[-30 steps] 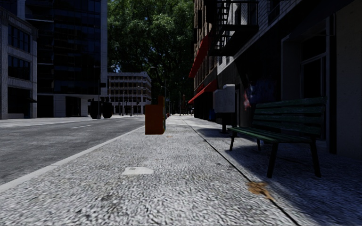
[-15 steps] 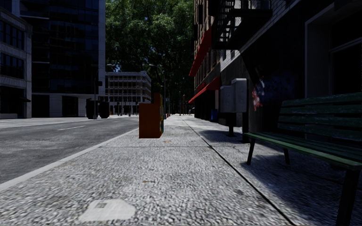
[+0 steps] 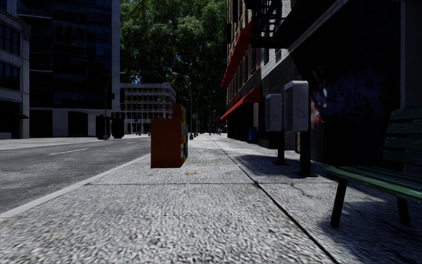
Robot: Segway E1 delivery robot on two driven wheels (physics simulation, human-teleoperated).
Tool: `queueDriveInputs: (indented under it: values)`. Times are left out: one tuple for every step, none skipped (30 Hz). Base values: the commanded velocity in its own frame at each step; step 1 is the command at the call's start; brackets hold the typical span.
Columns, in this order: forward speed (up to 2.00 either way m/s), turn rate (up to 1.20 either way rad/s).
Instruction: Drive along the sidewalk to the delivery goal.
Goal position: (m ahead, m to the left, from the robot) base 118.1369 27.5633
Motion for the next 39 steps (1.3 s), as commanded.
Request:
queueDriveInputs:
  values:
    - [2.00,0.00]
    - [2.00,0.00]
    - [2.00,0.00]
    - [2.00,0.00]
    - [2.00,0.00]
    - [2.00,0.00]
    - [2.00,0.00]
    - [2.00,0.00]
    - [2.00,0.00]
    - [2.00,0.00]
    - [2.00,0.00]
    - [2.00,0.00]
    - [2.00,0.00]
    - [2.00,0.00]
    - [2.00,0.00]
    - [2.00,0.00]
    - [2.00,0.00]
    - [2.00,0.00]
    - [2.00,0.00]
    - [2.00,0.00]
    - [2.00,0.00]
    - [2.00,0.00]
    - [2.00,0.00]
    - [2.00,0.00]
    - [2.00,0.00]
    - [2.00,0.00]
    - [2.00,0.00]
    - [2.00,0.00]
    - [2.00,0.00]
    - [2.00,0.00]
    - [2.00,0.00]
    - [2.00,0.00]
    - [2.00,0.00]
    - [2.00,0.00]
    - [2.00,0.00]
    - [2.00,0.00]
    - [2.00,0.00]
    - [2.00,0.00]
    - [2.00,0.00]
